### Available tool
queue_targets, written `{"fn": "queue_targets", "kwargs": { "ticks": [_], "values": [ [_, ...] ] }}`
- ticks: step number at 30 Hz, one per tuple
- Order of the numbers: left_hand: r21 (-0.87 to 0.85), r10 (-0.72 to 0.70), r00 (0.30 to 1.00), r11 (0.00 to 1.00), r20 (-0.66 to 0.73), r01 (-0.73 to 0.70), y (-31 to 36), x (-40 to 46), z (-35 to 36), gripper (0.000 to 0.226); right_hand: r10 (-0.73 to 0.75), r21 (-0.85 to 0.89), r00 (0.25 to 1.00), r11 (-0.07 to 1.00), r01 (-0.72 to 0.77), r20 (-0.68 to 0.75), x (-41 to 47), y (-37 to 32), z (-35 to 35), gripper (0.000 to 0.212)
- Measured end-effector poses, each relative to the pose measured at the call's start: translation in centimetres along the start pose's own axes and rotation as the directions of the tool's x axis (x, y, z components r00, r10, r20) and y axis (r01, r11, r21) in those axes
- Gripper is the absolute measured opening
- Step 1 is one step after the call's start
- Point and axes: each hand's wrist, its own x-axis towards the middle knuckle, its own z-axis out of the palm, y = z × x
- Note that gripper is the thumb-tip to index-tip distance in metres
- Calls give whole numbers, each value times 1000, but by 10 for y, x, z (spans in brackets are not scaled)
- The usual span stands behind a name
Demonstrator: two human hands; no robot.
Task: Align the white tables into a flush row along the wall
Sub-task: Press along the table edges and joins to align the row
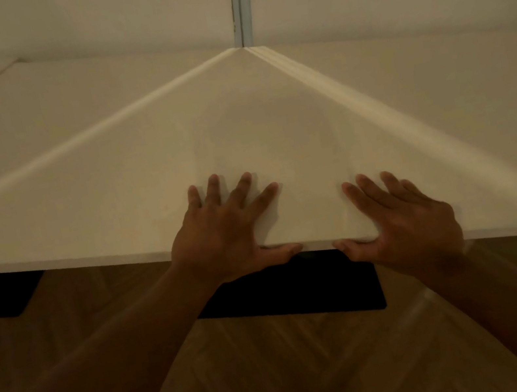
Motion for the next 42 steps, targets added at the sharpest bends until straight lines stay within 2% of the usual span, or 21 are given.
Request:
{"fn": "queue_targets", "kwargs": {
  "ticks": [4, 16, 27, 31, 34, 37, 42],
  "values": [
    [-9, -6, 1000, 1000, -8, 6, 0, 1, 3, 106, 14, -3, 999, 1000, -14, -44, -2, -2, 2, 85],
    [59, -13, 998, 998, 63, 10, -1, -1, -1, 108, 25, 8, 999, 1000, -25, -32, 0, -6, 1, 86],
    [11, 0, 1000, 1000, -18, 0, -4, -2, 6, 107, 38, 4, 999, 999, -38, -15, 0, -9, -4, 81],
    [4, 11, 999, 1000, -33, -10, -4, -2, 3, 106, 69, 6, 996, 998, -70, 52, 1, -9, -9, 77],
    [-5, 6, 999, 1000, -35, -6, -3, -4, 0, 105, 140, 71, 970, 985, -157, 200, 6, -14, -22, 70],
    [-15, 6, 998, 1000, -56, -7, -5, -7, -3, 103, 165, 94, 932, 974, -206, 324, 8, -21, -32, 75],
    [-147, 62, 985, 985, -164, -86, -41, -31, 7, 83, 127, 56, 911, 985, -162, 392, 11, -53, -35, 81]
  ]
}}
